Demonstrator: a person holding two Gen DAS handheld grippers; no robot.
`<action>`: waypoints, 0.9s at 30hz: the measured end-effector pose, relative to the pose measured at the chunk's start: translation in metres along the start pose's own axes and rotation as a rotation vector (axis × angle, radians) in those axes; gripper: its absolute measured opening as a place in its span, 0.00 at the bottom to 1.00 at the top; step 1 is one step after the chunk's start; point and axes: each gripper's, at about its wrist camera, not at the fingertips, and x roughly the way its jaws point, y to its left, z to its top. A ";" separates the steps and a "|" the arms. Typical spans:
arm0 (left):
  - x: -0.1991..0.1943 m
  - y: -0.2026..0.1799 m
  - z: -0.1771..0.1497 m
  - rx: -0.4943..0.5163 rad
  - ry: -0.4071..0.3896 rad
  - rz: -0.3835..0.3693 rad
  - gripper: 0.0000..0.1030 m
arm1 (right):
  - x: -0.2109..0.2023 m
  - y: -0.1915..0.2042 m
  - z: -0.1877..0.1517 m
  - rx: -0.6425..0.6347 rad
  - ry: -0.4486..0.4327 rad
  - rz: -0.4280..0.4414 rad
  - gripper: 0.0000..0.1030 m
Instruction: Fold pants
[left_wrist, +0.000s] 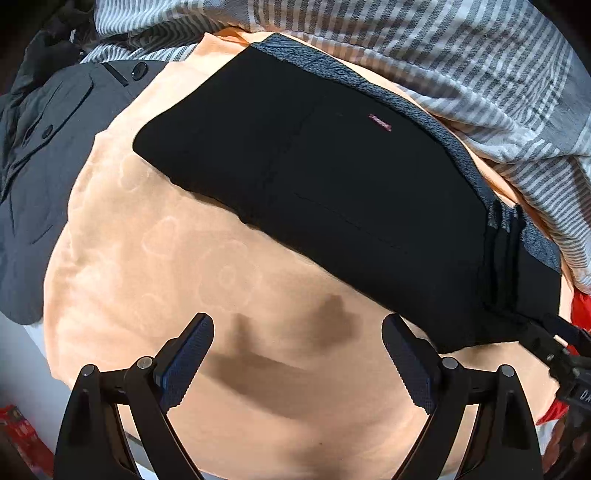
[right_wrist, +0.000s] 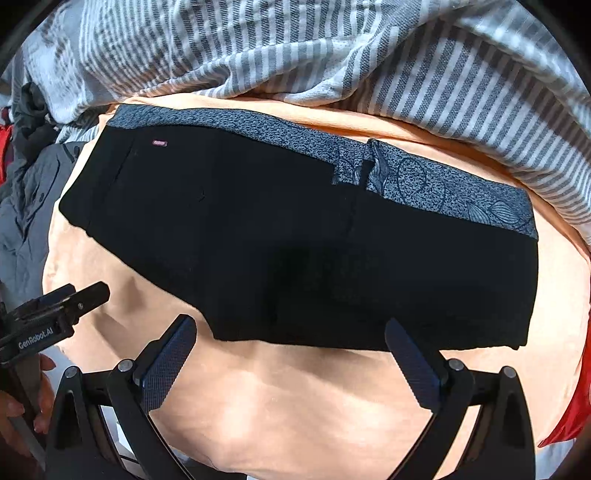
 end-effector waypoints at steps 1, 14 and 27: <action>0.001 0.001 0.001 -0.004 0.001 -0.005 0.90 | 0.001 -0.001 0.002 0.006 0.001 -0.001 0.99; -0.014 0.062 0.039 -0.208 -0.185 -0.221 0.90 | 0.021 -0.011 0.008 0.033 0.023 -0.021 0.99; 0.028 0.073 0.061 -0.345 -0.156 -0.422 0.77 | 0.054 -0.012 0.001 0.048 0.043 -0.006 0.99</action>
